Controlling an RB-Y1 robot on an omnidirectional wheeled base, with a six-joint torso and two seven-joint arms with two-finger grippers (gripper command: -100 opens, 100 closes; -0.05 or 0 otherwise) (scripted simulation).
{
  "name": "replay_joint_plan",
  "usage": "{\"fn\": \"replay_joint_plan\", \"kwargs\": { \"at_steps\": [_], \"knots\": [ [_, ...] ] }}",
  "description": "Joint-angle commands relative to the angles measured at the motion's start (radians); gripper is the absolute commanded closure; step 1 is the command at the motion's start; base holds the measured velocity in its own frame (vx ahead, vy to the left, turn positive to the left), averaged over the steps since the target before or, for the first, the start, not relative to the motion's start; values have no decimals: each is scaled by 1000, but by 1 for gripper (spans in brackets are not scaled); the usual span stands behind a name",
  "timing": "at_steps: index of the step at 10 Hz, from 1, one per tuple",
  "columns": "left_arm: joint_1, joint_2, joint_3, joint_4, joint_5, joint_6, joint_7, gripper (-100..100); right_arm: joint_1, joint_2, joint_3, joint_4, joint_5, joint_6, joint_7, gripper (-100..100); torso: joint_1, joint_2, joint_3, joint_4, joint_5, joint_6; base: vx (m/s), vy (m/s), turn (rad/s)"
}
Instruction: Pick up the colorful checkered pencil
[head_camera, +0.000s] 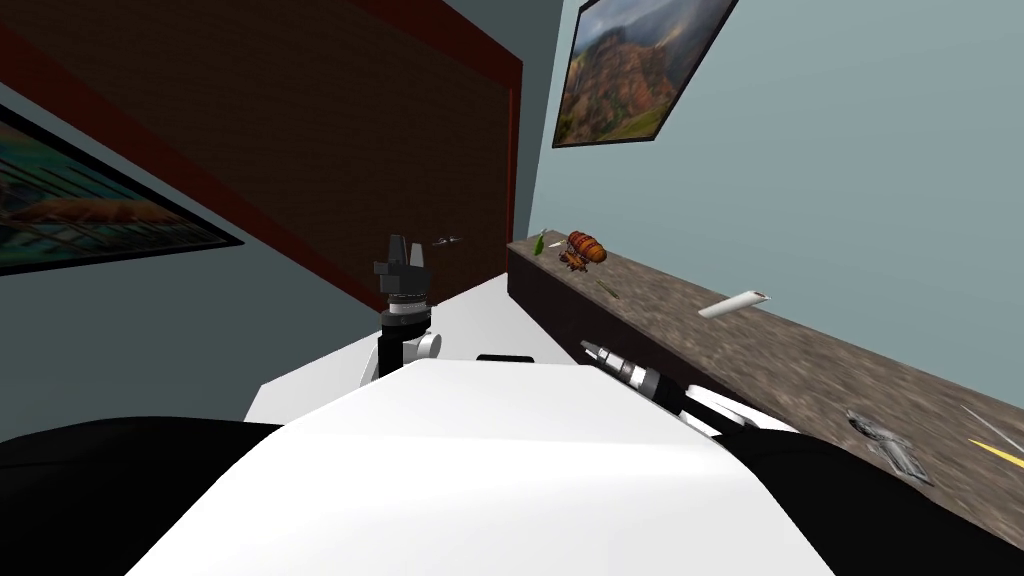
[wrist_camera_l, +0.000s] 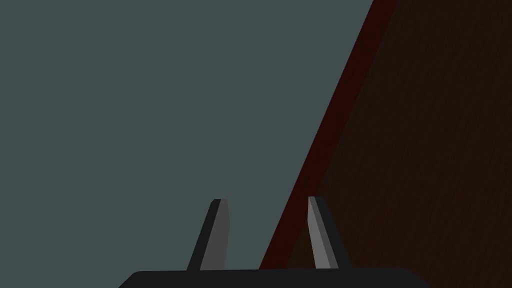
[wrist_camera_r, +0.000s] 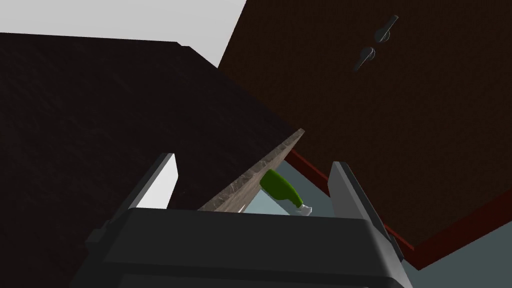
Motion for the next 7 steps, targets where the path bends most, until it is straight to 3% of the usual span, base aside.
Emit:
{"fn": "replay_joint_plan", "kwargs": {
  "at_steps": [1,6,7],
  "knots": [
    [0,0,0,0,0,0,0,0,24,-50,8,38,15,14,4,-100,0,0,0,0,0,0,59,26,69],
    [0,0,0,0,0,0,0,0,69,-196,18,109,44,50,9,-100,-1,-5,-3,-1,0,-1,98,16,55],
    [0,0,0,0,0,0,0,0,69,-196,18,109,44,50,9,-100,0,-5,-3,-1,0,0,45,2,-7]
  ]
}}
